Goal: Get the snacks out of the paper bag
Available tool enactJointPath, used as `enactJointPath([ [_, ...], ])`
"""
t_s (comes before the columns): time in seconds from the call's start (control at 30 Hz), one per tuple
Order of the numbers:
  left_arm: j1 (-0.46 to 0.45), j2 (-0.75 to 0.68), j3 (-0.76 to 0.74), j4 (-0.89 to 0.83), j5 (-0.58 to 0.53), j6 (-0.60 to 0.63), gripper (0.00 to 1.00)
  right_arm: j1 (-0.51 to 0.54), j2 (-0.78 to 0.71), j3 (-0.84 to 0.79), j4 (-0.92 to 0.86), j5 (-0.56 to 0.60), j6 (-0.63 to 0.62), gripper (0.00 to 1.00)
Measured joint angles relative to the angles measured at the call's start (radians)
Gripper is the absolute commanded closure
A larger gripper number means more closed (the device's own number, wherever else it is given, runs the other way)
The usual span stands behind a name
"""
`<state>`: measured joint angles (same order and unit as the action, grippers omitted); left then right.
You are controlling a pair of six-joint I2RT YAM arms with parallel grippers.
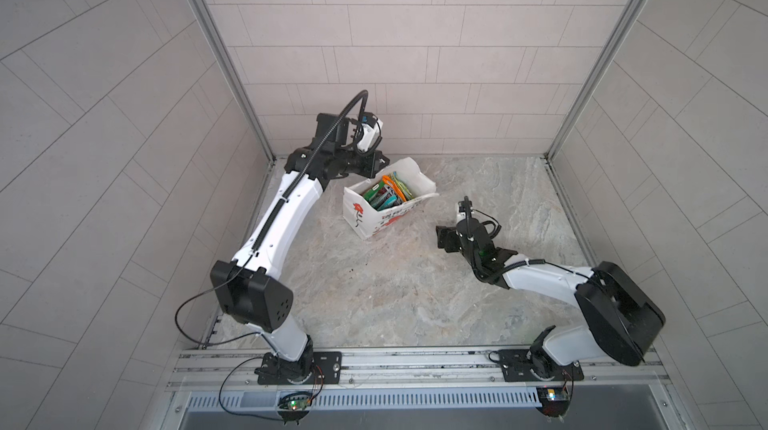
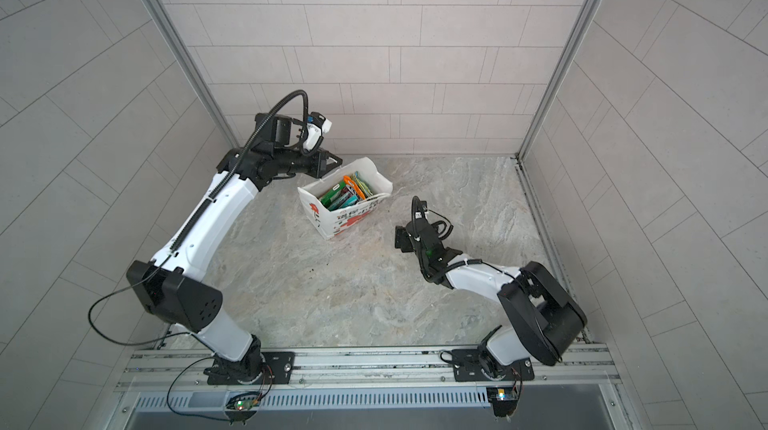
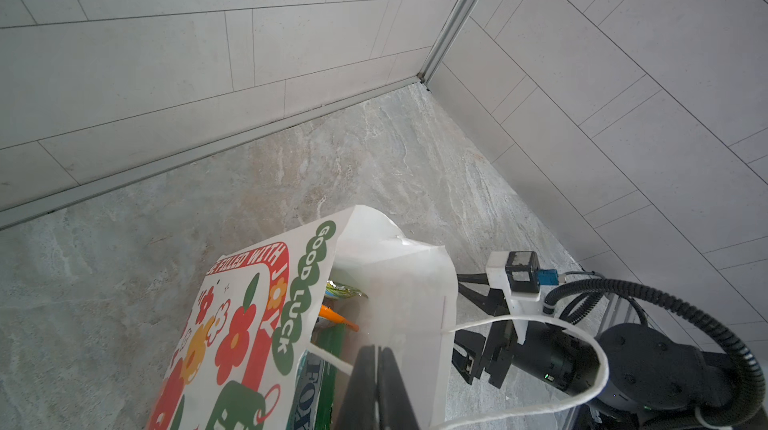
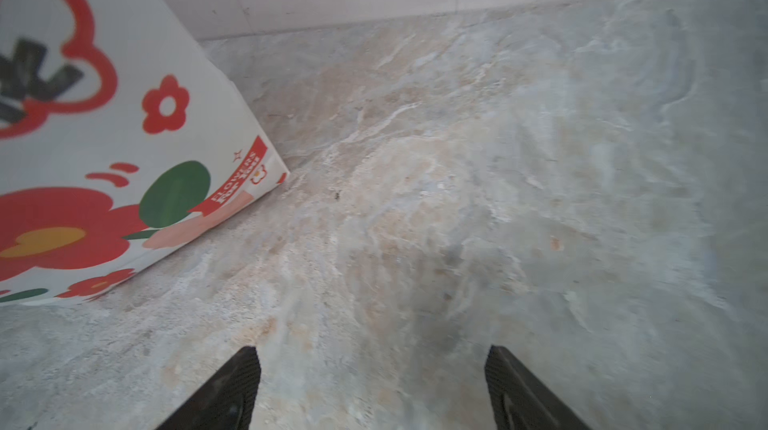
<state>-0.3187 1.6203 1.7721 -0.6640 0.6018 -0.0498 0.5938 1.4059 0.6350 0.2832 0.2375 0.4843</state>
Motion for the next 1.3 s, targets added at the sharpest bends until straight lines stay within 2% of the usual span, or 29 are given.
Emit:
enactJointPath([
  [0.27, -0.102, -0.094, -0.146, 0.092, -0.105, -0.045, 1.0, -0.081, -0.247, -0.061, -0.211, 0.087, -0.067, 0.12],
  [0.53, -0.193, -0.093, -0.171, 0.119, -0.16, -0.074, 1.0, -0.091, -0.462, -0.043, -0.374, 0.087, -0.118, 0.12],
  [0.73, -0.25, -0.093, -0.171, 0.129, -0.154, -0.077, 1.0, -0.091, -0.504, 0.056, -0.44, -0.019, -0.141, 0.14],
  [1.03, -0.285, -0.093, -0.184, 0.137, -0.134, -0.082, 1.0, -0.081, -0.488, 0.117, -0.466, -0.288, -0.156, 0.2],
  [1.3, -0.301, -0.125, -0.263, 0.174, -0.141, -0.111, 1.0, 0.017, -0.416, 0.156, -0.467, -0.441, -0.208, 0.42],
])
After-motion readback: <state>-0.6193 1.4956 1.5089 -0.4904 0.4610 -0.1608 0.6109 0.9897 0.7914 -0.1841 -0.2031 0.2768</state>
